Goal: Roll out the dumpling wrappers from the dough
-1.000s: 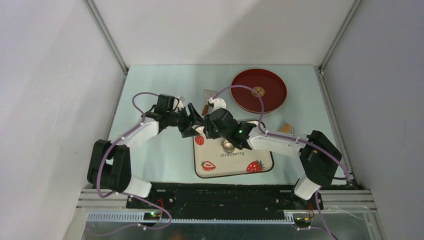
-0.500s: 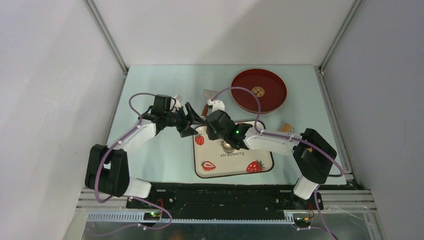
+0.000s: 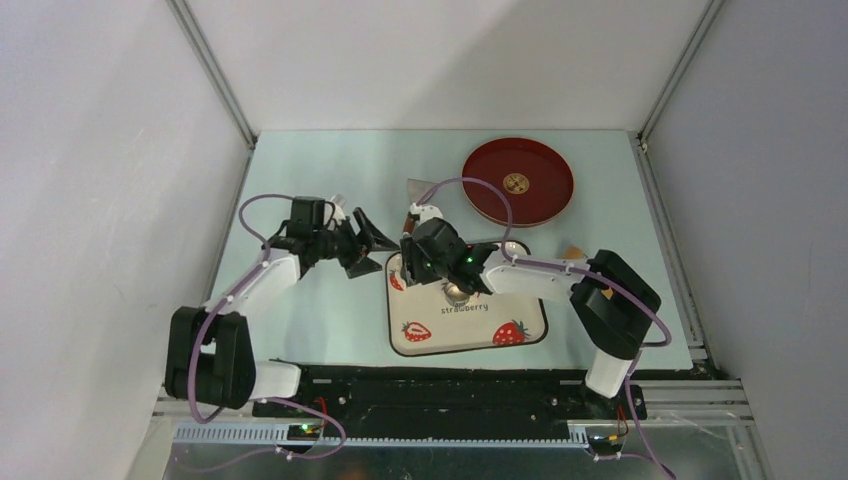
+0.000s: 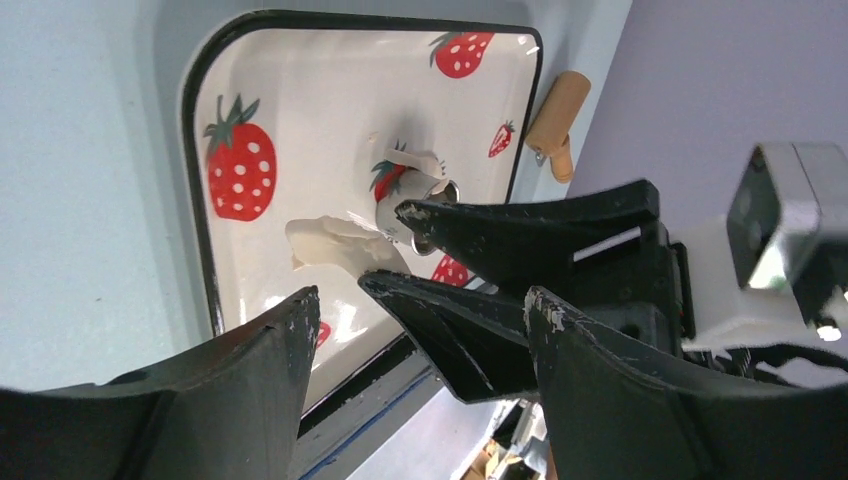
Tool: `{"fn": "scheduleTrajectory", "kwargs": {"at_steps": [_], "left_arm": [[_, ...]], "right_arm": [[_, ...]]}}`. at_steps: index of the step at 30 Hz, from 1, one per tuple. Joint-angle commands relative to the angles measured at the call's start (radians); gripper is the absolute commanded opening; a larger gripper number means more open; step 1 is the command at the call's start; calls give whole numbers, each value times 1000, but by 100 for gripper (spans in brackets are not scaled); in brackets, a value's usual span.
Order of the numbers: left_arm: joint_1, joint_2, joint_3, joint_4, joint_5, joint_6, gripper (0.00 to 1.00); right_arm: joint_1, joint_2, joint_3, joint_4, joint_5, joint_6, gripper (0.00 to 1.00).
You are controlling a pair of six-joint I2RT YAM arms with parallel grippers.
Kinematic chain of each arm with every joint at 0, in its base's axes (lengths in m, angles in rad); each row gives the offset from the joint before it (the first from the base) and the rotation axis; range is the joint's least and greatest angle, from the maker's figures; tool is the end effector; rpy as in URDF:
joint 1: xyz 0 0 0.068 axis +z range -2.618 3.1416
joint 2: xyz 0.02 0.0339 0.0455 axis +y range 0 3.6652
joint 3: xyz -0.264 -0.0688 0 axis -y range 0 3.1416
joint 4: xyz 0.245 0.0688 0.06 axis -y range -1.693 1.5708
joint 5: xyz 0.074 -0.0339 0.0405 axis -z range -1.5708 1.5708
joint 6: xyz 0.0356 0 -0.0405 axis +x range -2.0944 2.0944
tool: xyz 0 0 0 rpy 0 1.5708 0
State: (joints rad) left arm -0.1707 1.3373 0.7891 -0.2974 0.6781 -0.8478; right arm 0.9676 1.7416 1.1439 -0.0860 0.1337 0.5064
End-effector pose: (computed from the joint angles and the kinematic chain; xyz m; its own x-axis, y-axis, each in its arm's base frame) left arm 0.2591 -0.0673 0.2177 -0.8946 -0.4383 -0.0868 -0.1942 0.5563 -0.8080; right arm 0.2228 0.3151 0.2164 -0.6808 -0.1409 -0.7188 -0.4887 0.8184 0.3024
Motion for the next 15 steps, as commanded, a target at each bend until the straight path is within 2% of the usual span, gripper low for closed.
{"fn": "scheduleTrajectory", "kwargs": {"at_steps": [1,4,7,15], "left_arm": [[21,-90,-11,-17,-91,84,78],[22,-126,13,-123,-198,154,79],[22,-139,13,-177,-272,204,79],[21,-135,-51,-180,-268,225,73]], "right_arm": [[-28,41,79,-23,-118,29,57],[-40,59,108,-97,-108,40,63],[-42,75,142,-173,-46,35,75],[-25,289,401,-438,14,-46,89]]}}
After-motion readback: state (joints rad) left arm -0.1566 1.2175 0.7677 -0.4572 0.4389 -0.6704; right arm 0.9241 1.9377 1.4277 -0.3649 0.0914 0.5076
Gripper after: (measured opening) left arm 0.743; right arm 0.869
